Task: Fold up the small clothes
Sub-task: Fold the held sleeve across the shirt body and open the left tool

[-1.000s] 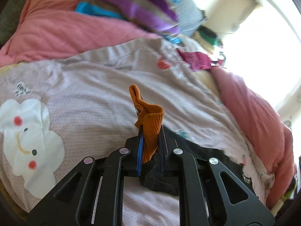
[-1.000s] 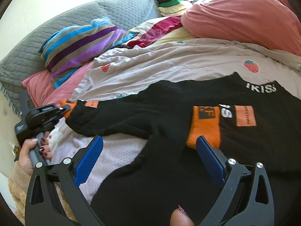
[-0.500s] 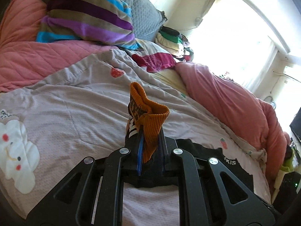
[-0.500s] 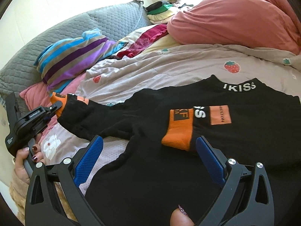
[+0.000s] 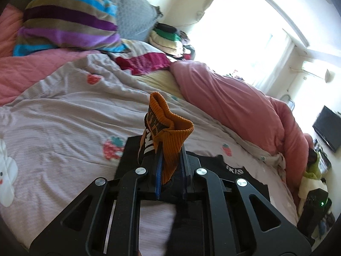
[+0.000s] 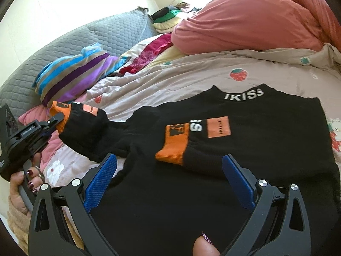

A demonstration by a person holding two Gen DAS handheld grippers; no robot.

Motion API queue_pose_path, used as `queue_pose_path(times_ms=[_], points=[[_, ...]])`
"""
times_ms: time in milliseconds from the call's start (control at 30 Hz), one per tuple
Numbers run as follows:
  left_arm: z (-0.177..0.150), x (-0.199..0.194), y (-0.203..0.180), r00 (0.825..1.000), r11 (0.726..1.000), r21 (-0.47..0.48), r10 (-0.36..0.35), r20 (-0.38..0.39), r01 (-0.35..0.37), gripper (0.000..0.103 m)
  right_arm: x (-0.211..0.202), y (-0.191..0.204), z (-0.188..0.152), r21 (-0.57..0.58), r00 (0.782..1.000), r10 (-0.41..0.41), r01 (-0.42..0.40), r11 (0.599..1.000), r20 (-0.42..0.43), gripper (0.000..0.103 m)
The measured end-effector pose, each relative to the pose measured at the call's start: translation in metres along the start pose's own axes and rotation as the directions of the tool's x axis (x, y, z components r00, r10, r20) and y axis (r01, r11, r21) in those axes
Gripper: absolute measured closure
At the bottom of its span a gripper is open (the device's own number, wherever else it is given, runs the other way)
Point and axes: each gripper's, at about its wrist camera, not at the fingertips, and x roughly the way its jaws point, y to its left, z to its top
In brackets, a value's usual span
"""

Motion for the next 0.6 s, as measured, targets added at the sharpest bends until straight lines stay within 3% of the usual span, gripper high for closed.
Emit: queue_pose_path(times_ms=[233,600], points=[[-0.008,0.006,-0.037,0.997,0.995,0.064,-0.069,-0.034,0.071,0.096,-0.017,-0.024,-0.003,0.036,0.999,-0.029,0.028,0.999,0.023,0.005],[-0.039,0.028,-0.088,0.986,0.977,0.175,-0.103,-0.133,0.126,0.096,-0.043,-0.066,-0.008,0.104,0.994,-0.093,0.086,0.991,0.062,0.005]])
